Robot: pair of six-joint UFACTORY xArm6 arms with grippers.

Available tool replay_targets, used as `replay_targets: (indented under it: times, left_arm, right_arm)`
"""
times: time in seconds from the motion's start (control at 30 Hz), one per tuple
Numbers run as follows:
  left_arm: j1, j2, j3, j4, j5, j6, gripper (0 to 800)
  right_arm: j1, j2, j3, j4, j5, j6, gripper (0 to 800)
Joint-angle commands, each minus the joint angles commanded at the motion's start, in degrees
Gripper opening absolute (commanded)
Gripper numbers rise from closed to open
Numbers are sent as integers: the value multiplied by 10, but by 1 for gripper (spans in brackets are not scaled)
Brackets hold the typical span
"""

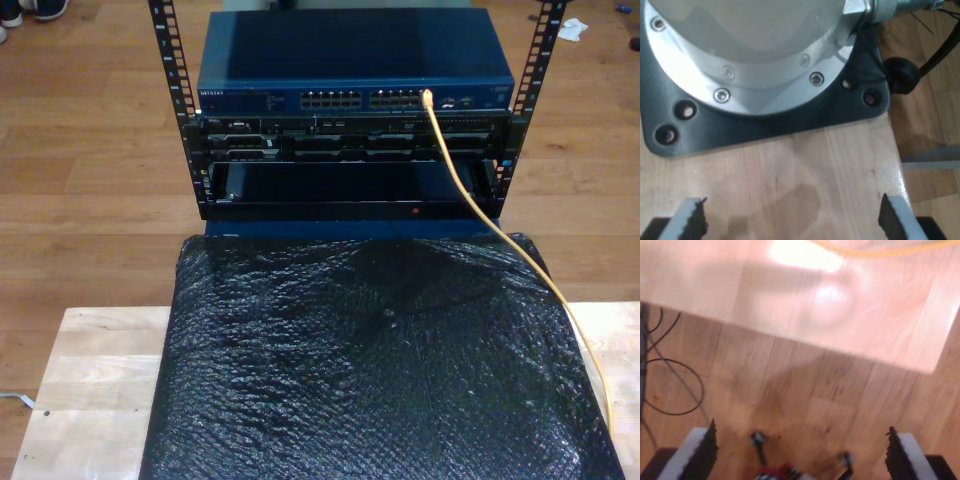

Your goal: Grab the cable and plug it in

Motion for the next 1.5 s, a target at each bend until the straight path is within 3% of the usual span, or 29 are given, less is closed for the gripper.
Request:
replay_targets:
  times: [0.6,1.03,1.5]
  left_arm:
    - [0,-1,-1,0,0,0,800]
    - [0,-1,0,0,1,0,800]
    - [0,0,0,0,0,0,800]
  right_arm:
    - [-145,-44,12,-8,94,-91,799]
    - [-281,-117,148,-33,104,-200,799]
    - [-362,-159,269,-54,88,-299,799]
